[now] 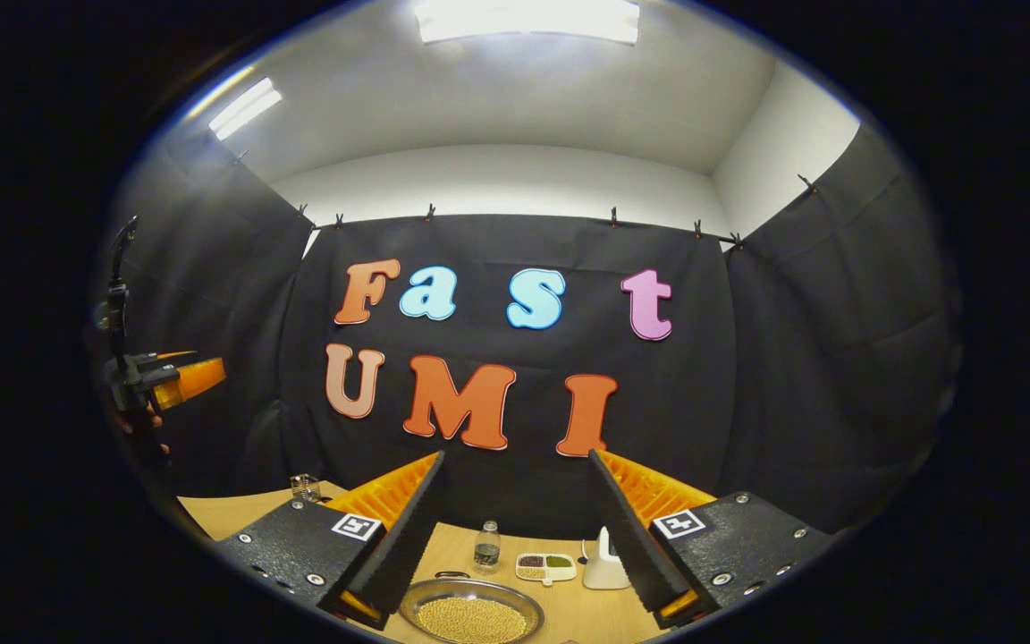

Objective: First push the handle of the pot to place it horizontally, then grasp the pot with both hands and set it on the induction cooktop.

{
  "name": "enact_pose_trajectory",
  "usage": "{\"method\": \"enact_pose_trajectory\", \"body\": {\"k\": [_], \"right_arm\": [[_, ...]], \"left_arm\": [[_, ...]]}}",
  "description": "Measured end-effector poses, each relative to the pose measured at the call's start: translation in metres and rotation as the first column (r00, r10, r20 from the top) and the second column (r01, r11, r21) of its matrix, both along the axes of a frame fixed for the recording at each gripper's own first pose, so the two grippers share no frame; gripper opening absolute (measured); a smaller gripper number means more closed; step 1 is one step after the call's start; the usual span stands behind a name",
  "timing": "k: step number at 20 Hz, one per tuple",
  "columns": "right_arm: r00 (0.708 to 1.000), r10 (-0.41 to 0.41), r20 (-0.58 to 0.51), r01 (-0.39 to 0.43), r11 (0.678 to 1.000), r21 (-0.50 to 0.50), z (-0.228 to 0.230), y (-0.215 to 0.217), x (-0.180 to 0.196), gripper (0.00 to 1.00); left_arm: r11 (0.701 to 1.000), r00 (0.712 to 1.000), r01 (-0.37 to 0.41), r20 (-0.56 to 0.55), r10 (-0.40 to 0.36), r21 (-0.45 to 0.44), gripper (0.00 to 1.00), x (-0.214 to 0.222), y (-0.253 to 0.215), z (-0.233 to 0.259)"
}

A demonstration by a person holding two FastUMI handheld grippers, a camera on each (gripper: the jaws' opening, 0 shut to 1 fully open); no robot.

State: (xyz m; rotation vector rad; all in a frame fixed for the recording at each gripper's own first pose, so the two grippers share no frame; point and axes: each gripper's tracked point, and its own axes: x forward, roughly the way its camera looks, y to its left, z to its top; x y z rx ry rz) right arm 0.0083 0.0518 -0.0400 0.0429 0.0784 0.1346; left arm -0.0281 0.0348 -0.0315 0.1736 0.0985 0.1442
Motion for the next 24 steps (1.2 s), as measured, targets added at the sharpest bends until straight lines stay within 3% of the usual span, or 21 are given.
{"method": "enact_pose_trajectory", "body": {"k": [7, 8, 14, 16, 17, 20, 24], "right_arm": [[0.997, 0.017, -0.080, -0.018, 1.000, -0.007, -0.043, 0.011, -0.019, 0.95], [0.995, 0.023, -0.101, -0.023, 1.000, -0.005, -0.054, 0.013, -0.021, 0.94], [0.967, 0.089, -0.240, -0.089, 0.996, 0.012, -0.132, 0.031, -0.039, 0.92], [0.943, 0.109, -0.314, -0.105, 0.994, 0.030, -0.166, 0.035, -0.045, 0.90], [0.926, 0.137, -0.351, -0.126, 0.991, 0.055, -0.182, 0.042, -0.050, 0.86], [0.870, 0.201, -0.451, -0.172, 0.979, 0.104, -0.225, 0.061, -0.060, 0.83], [0.785, 0.250, -0.567, -0.207, 0.968, 0.139, -0.284, 0.079, -0.082, 0.70]], "left_arm": [[1.000, 0.998, 0.006, -0.069, -0.005, 0.008, 1.00, -0.003, 0.003, -0.034], [1.000, 0.996, 0.007, -0.090, -0.006, 0.005, 0.96, -0.004, 0.004, -0.042], [1.000, 0.981, 0.010, -0.195, -0.008, 0.007, 1.00, -0.008, 0.007, -0.086], [1.000, 0.973, 0.024, -0.231, -0.021, 0.011, 0.97, -0.011, 0.004, -0.101], [0.999, 0.970, 0.027, -0.241, -0.022, 0.018, 1.00, -0.012, 0.005, -0.104], [0.999, 0.968, 0.032, -0.249, -0.021, 0.039, 1.00, -0.014, 0.005, -0.111], [0.998, 0.970, 0.017, -0.244, -0.003, 0.055, 1.00, -0.014, 0.008, -0.117]]}}
